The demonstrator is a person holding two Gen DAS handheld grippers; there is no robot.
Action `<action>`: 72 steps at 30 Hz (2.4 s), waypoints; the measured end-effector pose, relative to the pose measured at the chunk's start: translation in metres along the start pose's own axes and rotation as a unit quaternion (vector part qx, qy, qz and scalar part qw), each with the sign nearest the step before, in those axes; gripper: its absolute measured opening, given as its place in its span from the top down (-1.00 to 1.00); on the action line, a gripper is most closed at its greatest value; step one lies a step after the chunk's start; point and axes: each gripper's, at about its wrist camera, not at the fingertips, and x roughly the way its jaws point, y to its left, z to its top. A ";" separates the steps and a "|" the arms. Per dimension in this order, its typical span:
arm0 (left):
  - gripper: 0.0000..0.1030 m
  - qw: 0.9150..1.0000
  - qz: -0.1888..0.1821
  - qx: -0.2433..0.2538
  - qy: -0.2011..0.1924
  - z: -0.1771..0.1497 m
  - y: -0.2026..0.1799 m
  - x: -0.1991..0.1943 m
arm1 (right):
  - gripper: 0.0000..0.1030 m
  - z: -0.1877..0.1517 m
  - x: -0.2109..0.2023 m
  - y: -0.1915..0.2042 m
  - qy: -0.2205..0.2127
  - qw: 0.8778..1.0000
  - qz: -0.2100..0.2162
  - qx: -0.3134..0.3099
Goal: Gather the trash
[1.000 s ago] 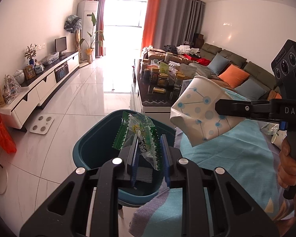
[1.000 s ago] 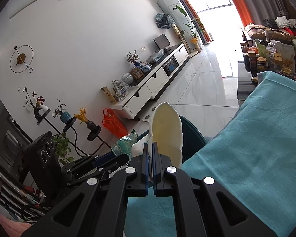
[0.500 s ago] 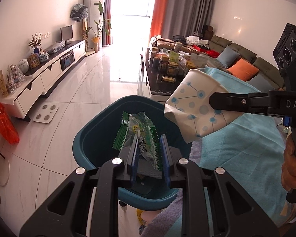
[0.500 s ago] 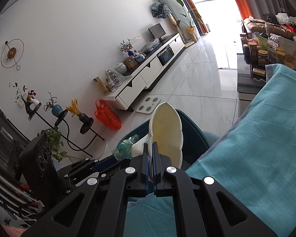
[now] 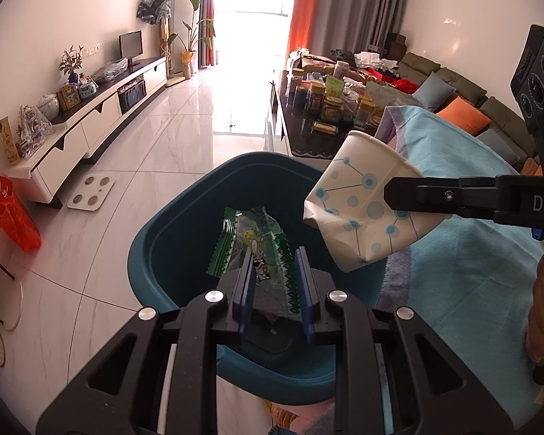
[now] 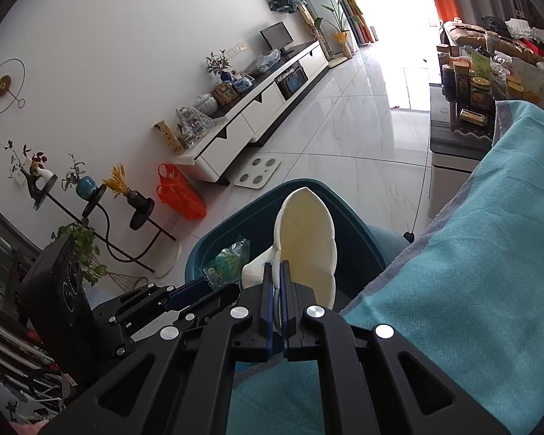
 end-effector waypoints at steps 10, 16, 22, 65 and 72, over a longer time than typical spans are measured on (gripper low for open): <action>0.26 1.000 0.007 -0.006 0.013 -0.001 0.002 0.029 | 0.89 0.002 0.009 0.004 0.007 1.000 -0.007 0.007; 0.10 1.000 0.012 -0.021 0.000 -0.001 0.005 0.023 | 0.74 0.000 -0.006 0.000 -0.003 1.000 -0.001 0.012; -0.12 0.999 0.010 -0.007 -0.044 -0.008 -0.010 -0.019 | 0.11 -0.010 -0.045 0.002 -0.039 0.999 0.006 0.001; -0.18 0.895 -0.370 0.246 0.039 -0.092 -0.373 -0.084 | -0.08 -0.207 -0.314 -0.193 -0.252 0.931 -0.132 0.231; 0.44 0.892 -0.379 0.238 0.061 -0.093 -0.380 -0.072 | -0.05 -0.200 -0.300 -0.205 -0.245 0.932 -0.102 0.249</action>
